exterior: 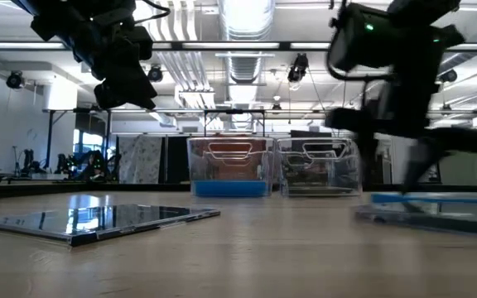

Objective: Pick & place jewel cases by type
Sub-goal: Put the blue CD case into the left transparent bin

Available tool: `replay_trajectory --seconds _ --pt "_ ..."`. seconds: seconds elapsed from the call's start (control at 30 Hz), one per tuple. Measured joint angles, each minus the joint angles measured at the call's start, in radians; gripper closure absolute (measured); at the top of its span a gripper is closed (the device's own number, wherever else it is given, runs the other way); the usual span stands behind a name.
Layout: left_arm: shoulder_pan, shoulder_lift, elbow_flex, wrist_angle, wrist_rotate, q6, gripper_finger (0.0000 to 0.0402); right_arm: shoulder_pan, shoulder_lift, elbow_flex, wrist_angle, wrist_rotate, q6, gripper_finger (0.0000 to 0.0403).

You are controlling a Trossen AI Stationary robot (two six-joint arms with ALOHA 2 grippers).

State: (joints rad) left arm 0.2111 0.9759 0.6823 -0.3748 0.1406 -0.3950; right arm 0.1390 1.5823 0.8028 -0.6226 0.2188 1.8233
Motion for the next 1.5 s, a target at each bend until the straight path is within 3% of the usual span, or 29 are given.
replay_trajectory --seconds 0.23,0.3,0.37,0.63,0.77,0.93,1.1,1.3,1.5 --pt "0.000 0.003 0.000 -0.001 0.000 -0.006 0.0284 -0.046 0.015 0.013 0.501 0.052 -0.177 0.0184" --pt "0.000 0.003 0.000 0.000 0.000 -0.016 0.0284 -0.054 0.017 0.020 0.574 0.062 -0.242 0.0184" --pt "0.000 0.002 0.000 0.000 0.000 -0.028 0.0284 -0.053 0.010 0.044 0.479 0.077 -0.244 0.0184" --pt "-0.005 0.002 0.000 -0.001 0.000 -0.101 0.0284 -0.005 -0.003 0.227 -0.405 0.076 0.006 0.0184" --pt "-0.010 0.011 -0.005 0.001 0.001 -0.095 0.0284 0.032 -0.006 0.220 -0.614 0.074 0.197 0.0184" --pt "-0.011 0.045 -0.038 0.000 0.010 -0.077 0.0284 0.054 -0.050 0.073 -0.481 0.019 0.315 0.0184" --pt "-0.017 0.082 -0.051 -0.001 0.027 -0.082 0.0284 0.055 -0.070 -0.065 -0.273 0.062 0.417 0.0184" --pt "-0.039 0.137 -0.051 0.004 0.100 -0.071 0.0284 0.055 -0.069 -0.175 0.009 0.132 0.304 0.0184" --pt "-0.076 0.259 -0.051 0.065 0.124 -0.106 0.0284 0.054 -0.069 -0.130 0.104 0.105 0.106 0.0184"
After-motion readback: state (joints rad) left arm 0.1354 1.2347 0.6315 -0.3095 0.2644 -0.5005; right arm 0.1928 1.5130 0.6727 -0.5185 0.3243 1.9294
